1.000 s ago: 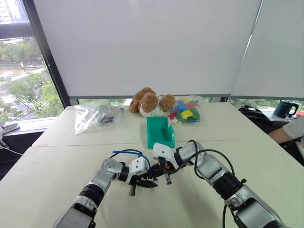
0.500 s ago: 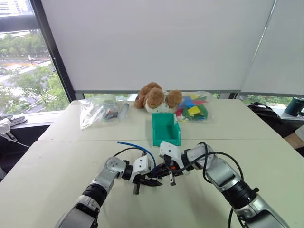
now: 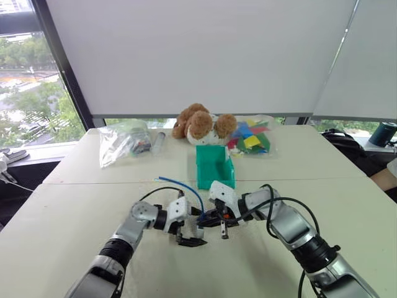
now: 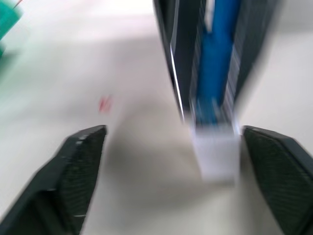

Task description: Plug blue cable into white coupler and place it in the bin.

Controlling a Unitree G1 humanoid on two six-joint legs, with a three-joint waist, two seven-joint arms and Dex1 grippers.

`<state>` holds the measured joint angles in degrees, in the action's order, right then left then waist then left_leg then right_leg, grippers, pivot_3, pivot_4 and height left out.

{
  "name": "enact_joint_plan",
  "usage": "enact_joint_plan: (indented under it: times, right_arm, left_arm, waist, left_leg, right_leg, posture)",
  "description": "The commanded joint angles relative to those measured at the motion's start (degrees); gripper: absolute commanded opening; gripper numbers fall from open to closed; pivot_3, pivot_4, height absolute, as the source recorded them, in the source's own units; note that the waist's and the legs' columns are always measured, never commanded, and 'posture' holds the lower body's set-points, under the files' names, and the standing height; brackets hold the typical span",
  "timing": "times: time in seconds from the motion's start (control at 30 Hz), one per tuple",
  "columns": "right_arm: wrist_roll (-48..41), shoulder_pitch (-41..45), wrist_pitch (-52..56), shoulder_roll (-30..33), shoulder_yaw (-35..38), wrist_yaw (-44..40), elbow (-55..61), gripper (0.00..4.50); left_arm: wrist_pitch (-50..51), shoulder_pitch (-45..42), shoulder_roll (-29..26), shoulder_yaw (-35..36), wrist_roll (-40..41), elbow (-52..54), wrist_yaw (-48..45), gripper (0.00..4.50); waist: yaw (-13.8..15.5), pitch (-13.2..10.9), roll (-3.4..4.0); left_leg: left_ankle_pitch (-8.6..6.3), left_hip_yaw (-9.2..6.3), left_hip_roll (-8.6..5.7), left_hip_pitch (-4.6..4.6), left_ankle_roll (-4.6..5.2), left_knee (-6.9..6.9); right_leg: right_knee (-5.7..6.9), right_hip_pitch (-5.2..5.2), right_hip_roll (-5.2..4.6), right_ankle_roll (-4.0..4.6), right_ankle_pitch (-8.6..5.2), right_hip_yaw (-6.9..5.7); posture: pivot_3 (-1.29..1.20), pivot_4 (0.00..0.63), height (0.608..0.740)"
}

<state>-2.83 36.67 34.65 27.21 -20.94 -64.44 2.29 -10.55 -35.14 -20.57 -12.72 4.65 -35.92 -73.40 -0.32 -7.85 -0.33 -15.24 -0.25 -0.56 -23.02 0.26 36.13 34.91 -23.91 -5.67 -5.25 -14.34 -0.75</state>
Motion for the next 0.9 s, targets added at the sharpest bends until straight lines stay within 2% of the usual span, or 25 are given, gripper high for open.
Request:
enact_joint_plan:
  times: [0.03, 0.2, 0.33, 0.6, 0.67, 0.7, 0.9]
  right_arm:
    - [-2.9, 0.9, 6.8, 0.6, 4.5, 2.6, 0.4, 0.0]
    - [-7.3, 9.7, 11.7, 0.0, 13.6, 8.5, -2.6, 0.0]
    - [-7.2, 20.5, 10.6, -1.2, 17.0, 13.4, -15.8, 0.0]
    - [-2.9, 36.1, -3.5, -6.4, 16.4, 18.2, -50.2, 0.0]
    - [-2.0, 39.2, -6.9, -7.8, 16.7, 19.6, -58.2, 0.82]
    - [-1.5, 40.4, -8.5, -8.3, 16.8, 20.1, -61.0, 1.09]
    - [-0.6, 46.1, -14.0, -9.0, 18.4, 22.1, -69.7, 4.24]
  left_arm:
    - [6.3, 2.4, -3.0, 4.5, 5.0, 9.7, 1.4, 4.41]
    - [15.1, 6.0, -6.5, 10.2, 8.9, 18.9, 7.3, 4.41]
    - [19.9, 8.2, -7.2, 12.5, 10.9, 23.9, 11.0, 4.41]
    - [29.4, 10.7, -7.2, 14.8, 15.4, 31.9, 16.3, 4.41]
    - [32.0, 11.0, -7.6, 15.7, 17.1, 33.9, 16.9, 4.5]
    - [32.8, 11.2, -7.8, 15.9, 17.7, 34.8, 17.3, 4.5]
    - [35.5, 12.3, -8.7, 16.6, 19.8, 37.9, 18.6, 4.5]
  waist:
    - [-0.1, -0.1, 0.04]
    - [-0.3, -1.3, 0.18]
    - [-0.5, -1.5, 0.19]
    - [-0.6, -1.7, 0.14]
    - [-0.7, -1.7, 0.13]
    - [-0.7, -1.8, 0.13]
    - [-0.8, -1.9, 0.14]
  left_leg:
    - [0.06, 0.0, 0.0, -0.41, -0.09, 0.07]
    - [0.24, 0.03, -0.09, -0.96, -0.38, 0.15]
    - [0.4, 0.04, -0.16, -1.39, -0.65, 0.08]
    - [0.53, 0.12, -0.16, -1.39, -0.81, 0.04]
    - [0.55, 0.18, -0.17, -1.38, -0.81, 0.08]
    - [0.55, 0.18, -0.17, -1.38, -0.81, 0.12]
    - [0.63, 0.19, -0.17, -1.37, -0.9, 0.21]
  right_leg:
    - [0.08, -0.44, -0.01, 0.0, 0.02, 0.0]
    - [0.12, -0.94, -0.12, 0.1, 0.14, -0.01]
    - [0.2, -1.41, -0.11, -0.15, 0.28, -0.05]
    - [0.25, -1.4, 0.1, -0.3, 0.37, -0.3]
    - [0.28, -1.37, 0.14, -0.36, 0.4, -0.31]
    - [0.31, -1.36, 0.16, -0.39, 0.41, -0.31]
    - [0.38, -1.31, 0.21, -0.52, 0.49, -0.32]
  posture:
    - [0.0, 0.15, 0.74]
    - [0.0, 0.15, 0.74]
    - [0.0, 0.15, 0.74]
    - [0.0, 0.15, 0.74]
    - [0.0, 0.15, 0.74]
    - [0.0, 0.15, 0.74]
    - [0.0, 0.15, 0.74]
